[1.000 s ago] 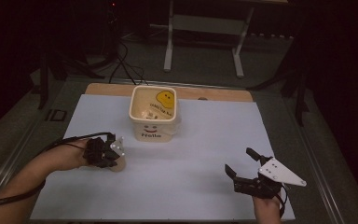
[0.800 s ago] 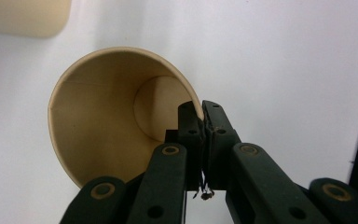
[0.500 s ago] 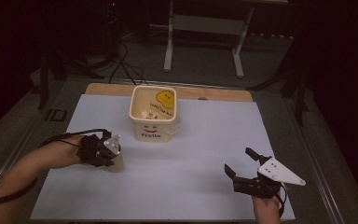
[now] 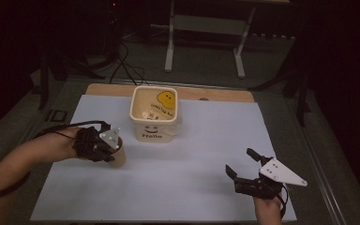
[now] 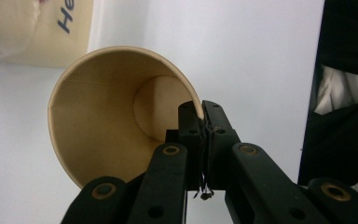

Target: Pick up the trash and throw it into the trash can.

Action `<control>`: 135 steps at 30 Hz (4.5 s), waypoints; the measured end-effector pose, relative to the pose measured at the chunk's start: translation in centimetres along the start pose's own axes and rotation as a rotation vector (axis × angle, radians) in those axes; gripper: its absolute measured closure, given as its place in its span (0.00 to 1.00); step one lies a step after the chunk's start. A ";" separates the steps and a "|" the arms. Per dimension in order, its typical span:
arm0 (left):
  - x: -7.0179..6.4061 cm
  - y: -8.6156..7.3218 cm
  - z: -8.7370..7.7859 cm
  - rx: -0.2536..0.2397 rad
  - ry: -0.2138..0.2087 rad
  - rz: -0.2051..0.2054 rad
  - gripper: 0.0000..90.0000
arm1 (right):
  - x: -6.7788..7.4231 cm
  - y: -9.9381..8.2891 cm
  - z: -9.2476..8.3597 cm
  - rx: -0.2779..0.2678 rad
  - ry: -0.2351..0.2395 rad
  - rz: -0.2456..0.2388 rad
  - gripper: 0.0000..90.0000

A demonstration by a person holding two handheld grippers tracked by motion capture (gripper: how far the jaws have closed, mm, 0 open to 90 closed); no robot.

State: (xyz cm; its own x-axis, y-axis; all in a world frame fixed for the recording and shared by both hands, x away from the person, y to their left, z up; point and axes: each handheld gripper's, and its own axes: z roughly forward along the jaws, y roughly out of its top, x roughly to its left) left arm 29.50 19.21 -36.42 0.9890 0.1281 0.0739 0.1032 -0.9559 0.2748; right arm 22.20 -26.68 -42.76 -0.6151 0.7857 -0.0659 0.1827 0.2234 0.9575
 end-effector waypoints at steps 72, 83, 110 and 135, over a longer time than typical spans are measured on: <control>4.4 11.1 -10.6 -0.070 0.096 0.176 0.99 | 0.0 -0.1 -0.1 -0.001 0.009 -0.005 0.11; 7.0 11.5 -10.5 -0.080 0.120 0.143 0.99 | 0.0 -0.1 -0.1 0.003 0.011 -0.005 0.11; 12.1 13.3 -8.7 -0.030 0.137 0.072 0.99 | -0.1 -0.1 -0.2 0.004 0.020 -0.004 0.11; 12.3 12.4 -9.4 -0.094 0.193 -0.153 0.35 | 0.1 -0.1 0.1 0.019 0.040 -0.011 0.11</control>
State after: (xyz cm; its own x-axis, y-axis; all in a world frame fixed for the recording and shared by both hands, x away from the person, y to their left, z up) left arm 41.91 11.42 -23.06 0.9231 0.3260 0.2039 0.2308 -0.8939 0.3844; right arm 22.19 -26.63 -42.89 -0.6470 0.7597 -0.0648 0.1905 0.2433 0.9511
